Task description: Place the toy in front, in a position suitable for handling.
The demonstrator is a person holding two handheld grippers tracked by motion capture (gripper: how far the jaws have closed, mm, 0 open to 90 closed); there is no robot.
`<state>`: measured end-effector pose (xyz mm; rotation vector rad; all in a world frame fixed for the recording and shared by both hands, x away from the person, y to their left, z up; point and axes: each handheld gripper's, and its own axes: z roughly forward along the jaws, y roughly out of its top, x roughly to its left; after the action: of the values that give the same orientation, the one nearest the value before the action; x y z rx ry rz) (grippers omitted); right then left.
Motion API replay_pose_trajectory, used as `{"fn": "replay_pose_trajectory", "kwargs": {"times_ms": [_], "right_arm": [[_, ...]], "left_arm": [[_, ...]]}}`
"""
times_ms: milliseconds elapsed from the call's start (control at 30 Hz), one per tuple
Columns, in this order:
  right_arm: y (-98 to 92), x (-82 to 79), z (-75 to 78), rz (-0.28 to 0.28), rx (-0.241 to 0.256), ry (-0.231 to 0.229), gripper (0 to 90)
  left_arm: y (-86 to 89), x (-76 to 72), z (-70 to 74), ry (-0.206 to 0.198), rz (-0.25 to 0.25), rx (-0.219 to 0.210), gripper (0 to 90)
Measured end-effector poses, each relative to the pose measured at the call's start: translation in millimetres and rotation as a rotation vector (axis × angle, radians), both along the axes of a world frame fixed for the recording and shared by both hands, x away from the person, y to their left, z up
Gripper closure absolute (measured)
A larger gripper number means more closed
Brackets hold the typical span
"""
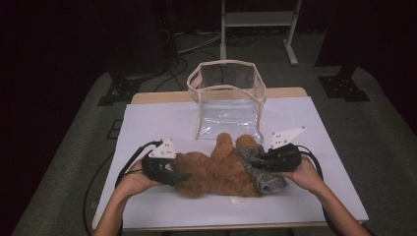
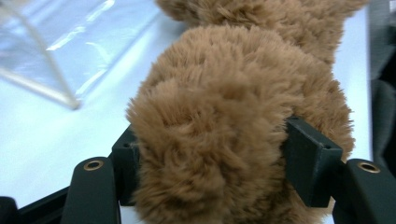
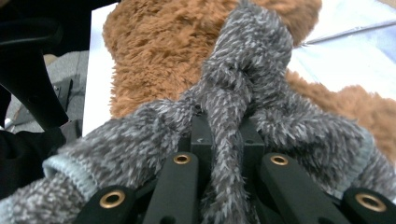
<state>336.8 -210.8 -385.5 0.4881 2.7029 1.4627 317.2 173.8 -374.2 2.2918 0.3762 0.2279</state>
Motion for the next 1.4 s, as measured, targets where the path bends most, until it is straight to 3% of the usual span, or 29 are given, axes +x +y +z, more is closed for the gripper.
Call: {"fn": "replay_pose_trajectory", "kwargs": {"times_ms": [133,300,467,667,800,867,967,1000,1033,1100,1133,1200,1267,1400], "right_arm": [[-12.2,-1.0,-5.6,-0.027,0.01,0.016,80.6],[-36.1,-2.4,-6.9,-0.064,0.017,0.031,80.6],[-55.2,-7.1,-3.6,-0.087,0.007,0.033,80.6],[-62.4,-8.3,-9.1,-0.107,0.039,0.044,80.4],[-66.4,-4.2,-23.9,-0.127,0.115,0.058,80.4],[-67.8,-4.6,-25.6,-0.134,0.112,0.054,80.4],[-75.8,-6.8,-33.4,-0.161,0.071,0.05,80.4],[-83.2,-9.2,-38.4,-0.193,-0.015,0.039,79.9],[-88.7,-9.7,-40.2,-0.21,-0.037,0.034,79.5],[-93.7,-9.9,-41.4,-0.225,-0.041,0.041,79.2],[-110.5,-10.7,-43.9,-0.281,-0.059,0.04,78.8],[-116.3,-10.7,-44.5,-0.296,-0.064,0.042,78.8],[-137.0,-12.3,-47.7,-0.346,-0.068,0.04,78.8],[-153.4,-16.0,-49.1,-0.383,-0.072,0.03,78.5]], "left_arm": [[-9.4,2.4,-0.8,0.005,-0.013,0.002,34.6],[-41.3,6.0,1.0,0.006,-0.075,0.035,37.0],[-66.0,6.3,3.0,0.008,-0.111,0.021,36.8],[-63.6,9.1,6.3,0.004,-0.103,0.028,35.8],[-49.9,8.5,2.0,0.021,-0.074,-0.023,36.6],[-48.8,7.6,1.5,0.018,-0.075,-0.027,36.4],[-47.0,5.3,0.8,0.009,-0.081,-0.035,35.2],[-46.2,4.4,0.8,0.005,-0.08,-0.036,34.3],[-44.8,3.0,1.6,-0.006,-0.081,-0.033,33.7],[-44.1,2.2,2.2,-0.013,-0.082,-0.034,33.1],[-43.2,0.6,3.0,-0.02,-0.087,-0.031,33.0],[-43.3,0.1,3.1,-0.023,-0.087,-0.03,33.0],[-43.6,-1.1,3.1,-0.022,-0.085,-0.034,33.3],[-42.4,-2.3,3.9,-0.025,-0.088,-0.033,34.2]]}}
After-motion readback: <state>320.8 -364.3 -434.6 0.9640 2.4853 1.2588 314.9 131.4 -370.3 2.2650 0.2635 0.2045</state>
